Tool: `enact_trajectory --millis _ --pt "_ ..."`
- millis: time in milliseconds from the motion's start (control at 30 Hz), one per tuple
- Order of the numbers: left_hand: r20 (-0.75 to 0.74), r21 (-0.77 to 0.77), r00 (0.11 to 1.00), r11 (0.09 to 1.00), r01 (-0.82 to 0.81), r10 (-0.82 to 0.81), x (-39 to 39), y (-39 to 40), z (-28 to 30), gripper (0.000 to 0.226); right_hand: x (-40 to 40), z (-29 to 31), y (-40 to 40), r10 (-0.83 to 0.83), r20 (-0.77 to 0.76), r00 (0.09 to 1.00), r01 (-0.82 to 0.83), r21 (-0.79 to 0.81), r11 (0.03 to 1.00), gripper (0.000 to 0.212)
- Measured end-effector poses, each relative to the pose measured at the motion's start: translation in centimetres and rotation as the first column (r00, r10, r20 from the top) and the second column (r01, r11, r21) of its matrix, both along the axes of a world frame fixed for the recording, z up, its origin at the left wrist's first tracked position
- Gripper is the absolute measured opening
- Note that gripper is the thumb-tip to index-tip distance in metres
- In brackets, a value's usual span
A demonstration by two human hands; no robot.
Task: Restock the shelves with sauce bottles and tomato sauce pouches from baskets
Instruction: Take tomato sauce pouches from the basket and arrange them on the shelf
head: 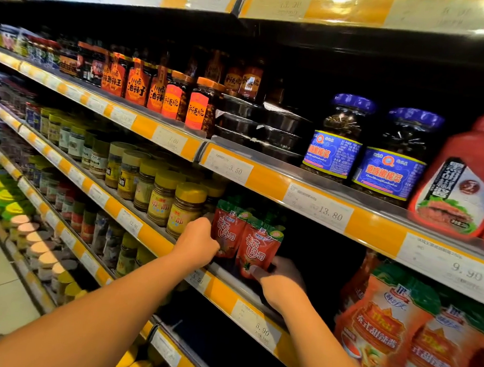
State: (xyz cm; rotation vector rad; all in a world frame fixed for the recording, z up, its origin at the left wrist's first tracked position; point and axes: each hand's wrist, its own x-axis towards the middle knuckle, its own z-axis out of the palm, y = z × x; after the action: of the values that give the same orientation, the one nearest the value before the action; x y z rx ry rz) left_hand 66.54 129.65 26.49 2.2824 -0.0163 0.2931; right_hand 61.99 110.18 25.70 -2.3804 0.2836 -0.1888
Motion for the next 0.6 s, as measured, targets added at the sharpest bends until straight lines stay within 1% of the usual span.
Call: enact_trajectory --millis 167,333,433,600 --pt "0.033 0.135 0.998 0.989 -0.060 0.056 0.0 -0.5 -0.5 0.018 0.8 -0.5 -0.3 0.005 -0.003 1.000 -0.005 -0.056 0.998 0.037" --pt "0.054 0.172 0.995 0.981 -0.094 0.086 0.1 -1.0 -0.4 0.007 1.2 -0.4 -0.6 0.009 -0.007 1.000 -0.010 -0.100 0.995 0.038" --pt "0.041 0.189 0.995 0.978 -0.092 0.086 0.2 -1.1 -0.4 0.009 1.8 -0.6 -0.4 -0.003 -0.018 1.000 0.001 -0.126 0.992 0.039" --pt "0.023 0.224 0.997 0.971 -0.080 0.077 0.7 -1.2 -0.3 0.029 2.5 -0.7 -0.5 -0.017 -0.027 1.000 0.012 -0.156 0.988 0.040"
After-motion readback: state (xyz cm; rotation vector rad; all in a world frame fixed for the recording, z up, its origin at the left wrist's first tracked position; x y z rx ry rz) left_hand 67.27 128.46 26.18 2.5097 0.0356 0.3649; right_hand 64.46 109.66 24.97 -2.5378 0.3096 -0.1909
